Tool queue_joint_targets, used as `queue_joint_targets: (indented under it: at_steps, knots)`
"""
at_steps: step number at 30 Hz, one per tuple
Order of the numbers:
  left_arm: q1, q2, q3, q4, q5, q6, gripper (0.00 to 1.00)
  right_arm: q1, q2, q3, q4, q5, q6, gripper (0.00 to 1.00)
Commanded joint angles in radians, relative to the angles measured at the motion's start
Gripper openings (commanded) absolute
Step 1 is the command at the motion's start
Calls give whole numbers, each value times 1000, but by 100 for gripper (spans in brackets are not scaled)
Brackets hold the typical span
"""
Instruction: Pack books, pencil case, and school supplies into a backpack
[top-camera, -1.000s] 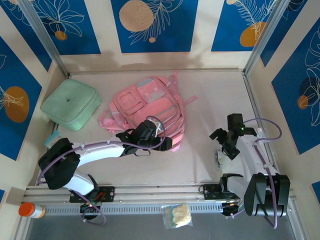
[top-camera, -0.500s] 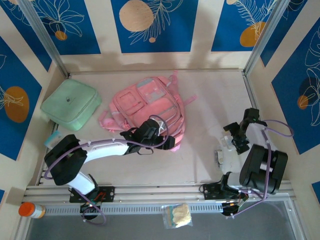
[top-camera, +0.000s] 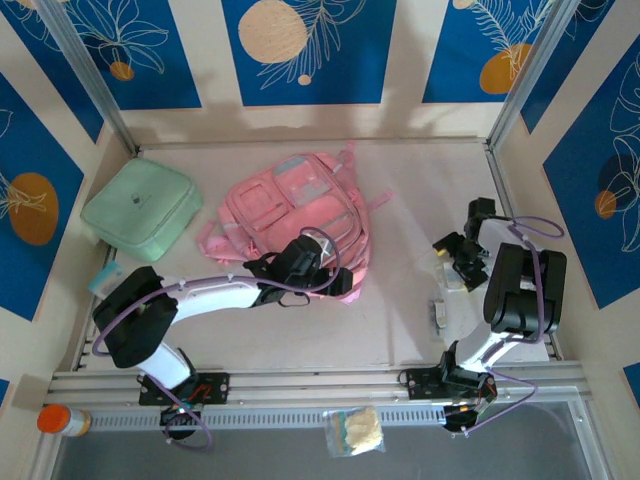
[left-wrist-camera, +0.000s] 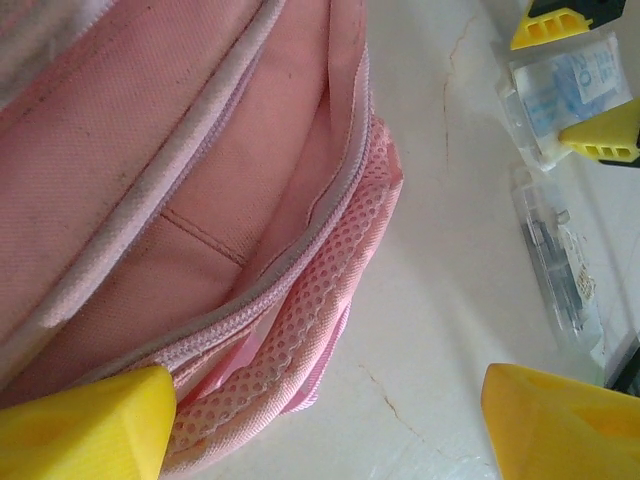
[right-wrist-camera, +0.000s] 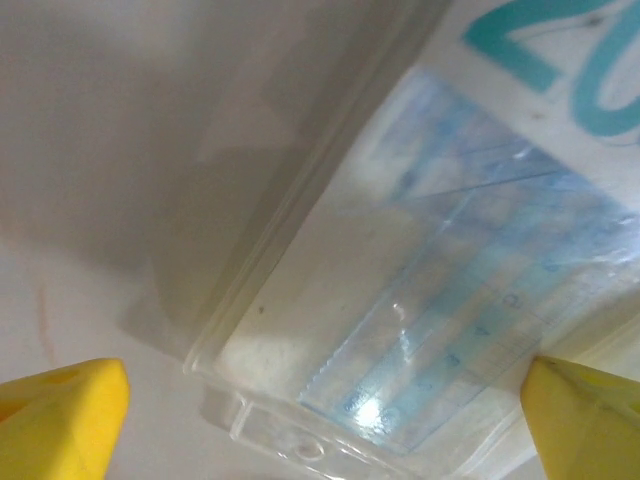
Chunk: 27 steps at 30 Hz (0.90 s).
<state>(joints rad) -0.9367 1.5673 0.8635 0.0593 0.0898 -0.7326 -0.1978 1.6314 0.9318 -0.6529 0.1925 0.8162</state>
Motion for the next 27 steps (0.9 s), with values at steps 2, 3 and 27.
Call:
queue_joint_targets:
  at_steps: [2,3,27]
  knots:
    - [2,-33,1,-43,-59,1,80,141,46,17,55,-134,80,99]
    - [5,-40,-5,-46,-62,1,81,180,44,44,16,-72,81,99]
    - [-33,0,64,58,-4,-148,81,13,-23,205,-49,-189,-84,100]
